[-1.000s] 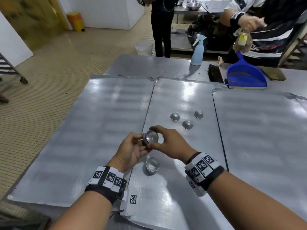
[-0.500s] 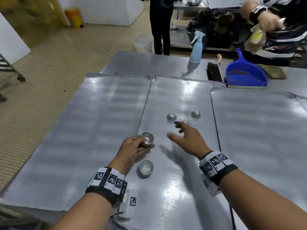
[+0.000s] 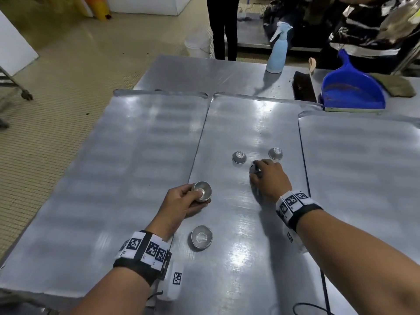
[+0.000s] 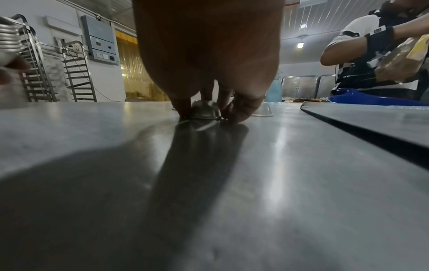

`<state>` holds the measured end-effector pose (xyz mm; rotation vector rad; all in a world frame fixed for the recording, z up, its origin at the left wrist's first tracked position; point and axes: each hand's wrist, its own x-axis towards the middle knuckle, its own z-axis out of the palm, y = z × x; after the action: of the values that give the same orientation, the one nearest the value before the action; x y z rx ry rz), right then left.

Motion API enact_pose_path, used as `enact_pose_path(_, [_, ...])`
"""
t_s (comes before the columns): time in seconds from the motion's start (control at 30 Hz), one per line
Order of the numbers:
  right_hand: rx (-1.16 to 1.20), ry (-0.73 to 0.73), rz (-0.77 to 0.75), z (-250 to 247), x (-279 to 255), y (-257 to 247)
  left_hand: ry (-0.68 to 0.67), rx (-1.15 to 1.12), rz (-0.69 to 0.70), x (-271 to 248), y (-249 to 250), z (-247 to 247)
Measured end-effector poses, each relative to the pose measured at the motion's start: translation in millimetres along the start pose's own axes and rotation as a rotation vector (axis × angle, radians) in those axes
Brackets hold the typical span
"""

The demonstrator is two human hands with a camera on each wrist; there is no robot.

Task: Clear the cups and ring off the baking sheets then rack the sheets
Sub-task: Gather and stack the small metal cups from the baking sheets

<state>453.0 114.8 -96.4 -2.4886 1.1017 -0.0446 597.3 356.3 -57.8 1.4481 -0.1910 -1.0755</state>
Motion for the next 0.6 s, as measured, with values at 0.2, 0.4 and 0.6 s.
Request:
enact_pose_path(0.2, [0.076,0.087,-0.004,5.3,-8.8,1.5,-0.018,-0.019,-0.004,4.8,-1.4,3.2])
enact_pose_path(0.4, [0.213,0.082,0.063,6.7,-22.3,-2.4,-0.022,-0.031,-0.013,2.8,0.5,8.0])
enact_pose_path(0.6, [0.315,0.134,0.02,9.8,-43.1,-2.8,-0.027,-0.016,-0.022,-6.7,2.8,8.6])
